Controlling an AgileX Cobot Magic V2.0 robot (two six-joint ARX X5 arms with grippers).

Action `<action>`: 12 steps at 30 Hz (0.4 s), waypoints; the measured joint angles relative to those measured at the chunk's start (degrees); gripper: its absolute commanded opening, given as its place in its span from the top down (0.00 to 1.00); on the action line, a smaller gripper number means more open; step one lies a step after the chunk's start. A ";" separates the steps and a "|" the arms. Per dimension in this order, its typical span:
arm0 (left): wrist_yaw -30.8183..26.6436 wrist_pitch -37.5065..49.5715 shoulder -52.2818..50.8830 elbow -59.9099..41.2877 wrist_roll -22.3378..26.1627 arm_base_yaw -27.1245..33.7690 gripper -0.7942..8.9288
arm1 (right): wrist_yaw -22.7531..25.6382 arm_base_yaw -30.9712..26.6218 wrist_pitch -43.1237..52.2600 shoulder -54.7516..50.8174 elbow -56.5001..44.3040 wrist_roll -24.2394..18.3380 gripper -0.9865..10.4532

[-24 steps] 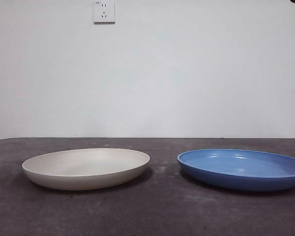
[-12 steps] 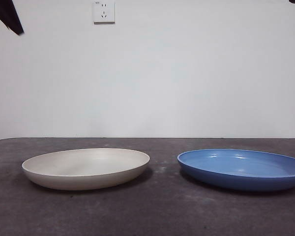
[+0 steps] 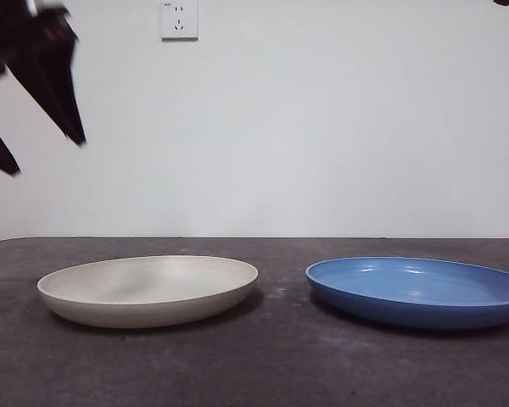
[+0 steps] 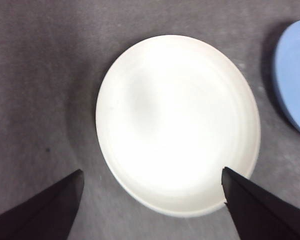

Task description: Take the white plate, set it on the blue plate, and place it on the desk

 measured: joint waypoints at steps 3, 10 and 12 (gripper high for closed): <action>-0.87 2.36 4.17 0.04 0.00 0.00 0.47 | -0.02 0.00 0.46 0.00 0.00 0.00 0.55; -3.04 6.38 11.80 0.04 0.02 0.00 0.47 | -0.02 0.00 0.46 0.00 0.00 0.00 0.55; -3.04 7.89 13.46 0.07 0.00 0.00 0.47 | -0.02 0.00 0.46 0.00 0.00 0.00 0.55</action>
